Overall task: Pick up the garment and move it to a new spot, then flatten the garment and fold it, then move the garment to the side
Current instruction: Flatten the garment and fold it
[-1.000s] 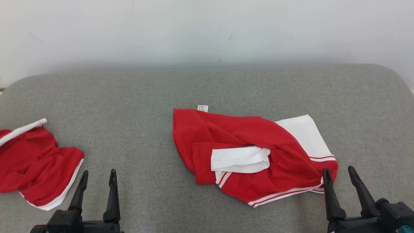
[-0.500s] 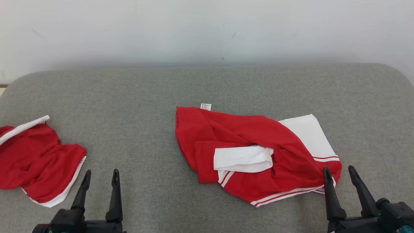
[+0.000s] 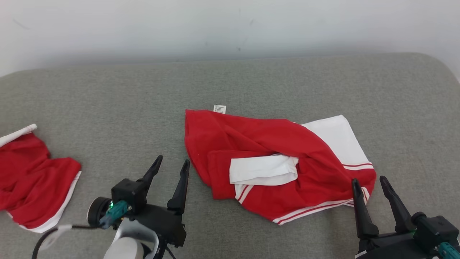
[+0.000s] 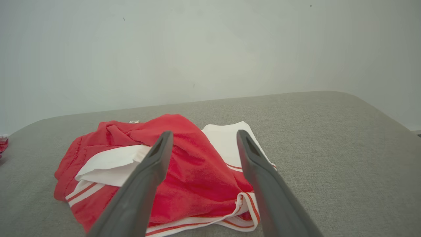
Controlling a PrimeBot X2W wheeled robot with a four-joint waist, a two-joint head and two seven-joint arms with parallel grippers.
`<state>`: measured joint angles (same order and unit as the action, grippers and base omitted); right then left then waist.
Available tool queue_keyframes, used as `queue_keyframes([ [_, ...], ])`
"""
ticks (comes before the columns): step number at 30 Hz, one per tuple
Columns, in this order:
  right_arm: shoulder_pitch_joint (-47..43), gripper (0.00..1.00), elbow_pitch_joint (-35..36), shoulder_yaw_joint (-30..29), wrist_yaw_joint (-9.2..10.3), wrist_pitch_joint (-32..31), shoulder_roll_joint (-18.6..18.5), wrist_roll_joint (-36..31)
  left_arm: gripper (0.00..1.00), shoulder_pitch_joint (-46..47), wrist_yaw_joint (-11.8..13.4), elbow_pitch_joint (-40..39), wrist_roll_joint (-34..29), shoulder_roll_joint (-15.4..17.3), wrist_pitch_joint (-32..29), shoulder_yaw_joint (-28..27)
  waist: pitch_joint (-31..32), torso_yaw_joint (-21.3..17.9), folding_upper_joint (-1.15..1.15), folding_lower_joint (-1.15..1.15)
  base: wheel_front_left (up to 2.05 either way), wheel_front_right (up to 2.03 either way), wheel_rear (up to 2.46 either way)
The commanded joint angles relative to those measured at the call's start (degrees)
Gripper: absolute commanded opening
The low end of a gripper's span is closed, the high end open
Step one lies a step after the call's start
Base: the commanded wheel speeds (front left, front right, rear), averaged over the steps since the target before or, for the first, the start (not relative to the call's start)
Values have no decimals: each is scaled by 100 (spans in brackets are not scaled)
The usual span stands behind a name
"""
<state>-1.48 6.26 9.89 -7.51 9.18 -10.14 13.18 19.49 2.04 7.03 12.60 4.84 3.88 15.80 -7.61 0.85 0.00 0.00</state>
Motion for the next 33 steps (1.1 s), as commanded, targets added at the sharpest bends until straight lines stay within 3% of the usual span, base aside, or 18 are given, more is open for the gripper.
queue_keyframes([
  [1,48,100,-12,15,4,37,-27,46,100,75,-27,70,70,9,-42,7,-116,-139,0,0,0,0,0],
  [18,326,100,-250,92,4,210,-6,237,100,1419,-204,2495,1145,-180,-654,133,-615,-708,0,0,0,0,0],
  [19,328,100,-258,86,4,221,-5,242,43,1435,-247,2539,1228,-183,-642,145,-626,-709,0,0,0,0,0],
  [20,332,100,-264,74,4,233,-5,247,0,1437,-262,2552,1258,-185,-627,166,-640,-705,0,0,0,0,0],
  [27,354,100,-289,-60,4,264,-5,293,0,1092,-268,2074,1523,-187,-412,274,-690,-568,0,0,0,0,0],
  [33,277,100,-261,-259,4,218,-13,319,0,32,-43,605,1617,-19,-346,198,-706,-300,0,0,0,0,0],
])
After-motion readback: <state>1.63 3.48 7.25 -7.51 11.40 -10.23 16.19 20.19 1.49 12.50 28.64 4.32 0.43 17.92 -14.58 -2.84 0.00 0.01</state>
